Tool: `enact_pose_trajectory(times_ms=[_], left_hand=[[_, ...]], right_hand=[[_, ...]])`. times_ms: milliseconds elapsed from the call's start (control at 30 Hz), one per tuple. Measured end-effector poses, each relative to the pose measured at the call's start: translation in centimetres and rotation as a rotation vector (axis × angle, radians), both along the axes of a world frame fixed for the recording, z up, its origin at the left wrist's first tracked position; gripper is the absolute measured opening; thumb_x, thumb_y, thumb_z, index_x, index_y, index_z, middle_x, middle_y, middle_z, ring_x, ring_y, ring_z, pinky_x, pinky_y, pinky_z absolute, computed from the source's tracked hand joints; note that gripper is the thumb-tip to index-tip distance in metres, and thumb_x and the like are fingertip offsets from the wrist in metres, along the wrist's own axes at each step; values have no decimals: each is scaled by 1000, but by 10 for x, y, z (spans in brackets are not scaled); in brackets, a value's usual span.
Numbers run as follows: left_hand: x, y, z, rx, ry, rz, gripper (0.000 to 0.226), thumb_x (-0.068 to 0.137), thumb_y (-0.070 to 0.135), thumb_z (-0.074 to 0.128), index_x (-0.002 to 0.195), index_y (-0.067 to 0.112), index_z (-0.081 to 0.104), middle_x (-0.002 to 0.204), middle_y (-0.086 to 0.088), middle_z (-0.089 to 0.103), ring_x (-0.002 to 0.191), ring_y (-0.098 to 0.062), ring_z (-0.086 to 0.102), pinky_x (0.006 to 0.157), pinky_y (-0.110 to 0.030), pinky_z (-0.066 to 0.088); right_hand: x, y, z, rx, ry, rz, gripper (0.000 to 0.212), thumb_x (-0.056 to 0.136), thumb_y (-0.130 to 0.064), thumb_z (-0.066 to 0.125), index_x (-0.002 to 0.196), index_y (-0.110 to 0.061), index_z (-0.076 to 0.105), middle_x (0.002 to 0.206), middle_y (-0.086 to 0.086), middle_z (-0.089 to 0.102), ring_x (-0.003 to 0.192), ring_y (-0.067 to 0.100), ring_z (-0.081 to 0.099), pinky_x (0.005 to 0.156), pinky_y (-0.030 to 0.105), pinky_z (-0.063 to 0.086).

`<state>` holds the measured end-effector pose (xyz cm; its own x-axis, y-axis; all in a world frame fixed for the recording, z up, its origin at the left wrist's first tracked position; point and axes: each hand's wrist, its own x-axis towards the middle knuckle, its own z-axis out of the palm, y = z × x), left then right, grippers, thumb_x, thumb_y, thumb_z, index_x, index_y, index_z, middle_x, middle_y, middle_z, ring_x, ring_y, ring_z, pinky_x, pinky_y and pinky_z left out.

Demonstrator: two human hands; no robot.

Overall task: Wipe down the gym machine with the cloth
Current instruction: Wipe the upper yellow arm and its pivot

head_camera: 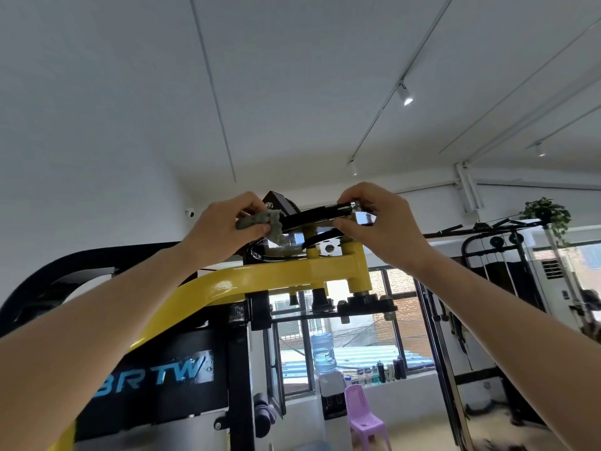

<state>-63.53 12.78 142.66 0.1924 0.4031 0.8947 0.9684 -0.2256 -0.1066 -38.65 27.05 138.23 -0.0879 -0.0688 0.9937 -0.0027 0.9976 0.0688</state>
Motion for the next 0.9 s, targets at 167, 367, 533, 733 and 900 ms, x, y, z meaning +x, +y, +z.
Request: enact_pose_trajectory(times_ms=[167,367,533,733,900], left_hand=[[12,6,-3,39,-55,-63,20,88,22,77,100,26,61,92,17,66,84,3,61,68,-7,45],[38,14,2,-8,-150,-253,17,90,17,74,105,15,67,97,2,71,91,-15,67,78,-22,54],[43,17,3,-119,-126,-240,19,93,17,70,111,15,64,101,3,70,90,-12,67,78,-24,55],[3,8,7,-141,-236,-113,10,95,9,63,96,19,64,83,-1,65,77,-19,59,78,-34,49],[-25,12,1,-155,-317,116,15,99,10,54,107,16,65,90,-12,66,62,-13,47,53,-16,36]], right_hand=[[-7,-4,-9,6,38,11,36,78,-13,84,107,-15,64,104,2,66,98,16,65,85,8,47],[-7,-4,-14,17,59,0,41,77,-9,83,112,-13,63,110,5,66,103,18,64,85,3,43],[-9,-2,-16,56,86,-37,42,77,-12,81,115,-11,62,112,7,65,102,16,62,88,3,42],[-17,-4,-20,62,148,-72,40,78,-18,76,115,-10,63,111,5,65,99,10,60,88,3,41],[-17,-4,-22,56,174,-109,43,78,-6,81,117,-7,63,113,7,64,99,9,57,89,0,37]])
